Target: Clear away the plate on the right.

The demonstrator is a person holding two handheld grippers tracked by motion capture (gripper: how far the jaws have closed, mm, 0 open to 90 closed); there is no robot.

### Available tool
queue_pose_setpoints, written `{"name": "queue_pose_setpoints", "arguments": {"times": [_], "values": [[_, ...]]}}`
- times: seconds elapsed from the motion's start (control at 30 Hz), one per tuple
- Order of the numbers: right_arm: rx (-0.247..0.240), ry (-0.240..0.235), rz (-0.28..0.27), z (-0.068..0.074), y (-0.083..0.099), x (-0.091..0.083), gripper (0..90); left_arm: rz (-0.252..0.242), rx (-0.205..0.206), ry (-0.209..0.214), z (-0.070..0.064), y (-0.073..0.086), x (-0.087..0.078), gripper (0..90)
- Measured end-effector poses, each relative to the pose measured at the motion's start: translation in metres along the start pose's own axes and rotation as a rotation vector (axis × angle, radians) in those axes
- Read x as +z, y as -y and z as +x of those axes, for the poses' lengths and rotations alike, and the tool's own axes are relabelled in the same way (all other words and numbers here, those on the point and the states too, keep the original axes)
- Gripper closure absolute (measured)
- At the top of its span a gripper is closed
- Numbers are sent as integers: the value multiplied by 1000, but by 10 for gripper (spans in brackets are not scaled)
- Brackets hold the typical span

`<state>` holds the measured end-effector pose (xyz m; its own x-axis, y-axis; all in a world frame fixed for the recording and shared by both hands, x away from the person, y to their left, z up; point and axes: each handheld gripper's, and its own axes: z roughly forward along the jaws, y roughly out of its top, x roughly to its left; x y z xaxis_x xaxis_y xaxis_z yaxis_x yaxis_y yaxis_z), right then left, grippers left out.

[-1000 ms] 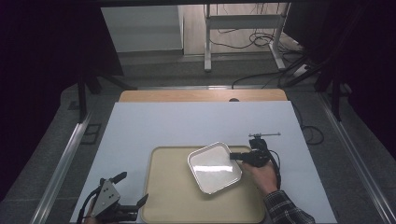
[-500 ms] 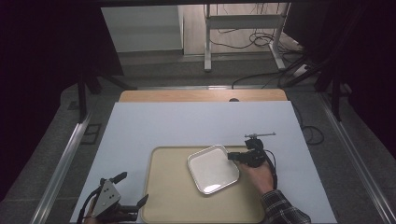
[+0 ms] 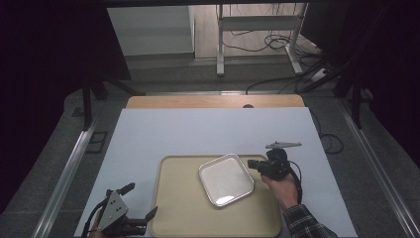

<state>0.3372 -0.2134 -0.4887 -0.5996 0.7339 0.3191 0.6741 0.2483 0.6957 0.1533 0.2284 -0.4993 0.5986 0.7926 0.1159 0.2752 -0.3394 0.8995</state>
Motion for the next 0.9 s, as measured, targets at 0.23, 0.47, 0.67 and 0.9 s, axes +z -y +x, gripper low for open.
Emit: {"name": "queue_pose_setpoints", "arguments": {"times": [0.23, 0.47, 0.67, 0.9], "values": [[-107, -15, 50, 22, 7, -3, 898, -1, -1, 0, 0, 0, 0, 26], [-150, -66, 90, 42, 17, -4, 897, 0, -1, 0, 0, 0, 0, 26], [-180, -92, 116, 55, 26, -7, 897, -1, -1, 0, 0, 0, 0, 26], [-232, -118, 159, 70, 41, -7, 897, -1, 0, 0, 0, 0, 0, 26]]}}
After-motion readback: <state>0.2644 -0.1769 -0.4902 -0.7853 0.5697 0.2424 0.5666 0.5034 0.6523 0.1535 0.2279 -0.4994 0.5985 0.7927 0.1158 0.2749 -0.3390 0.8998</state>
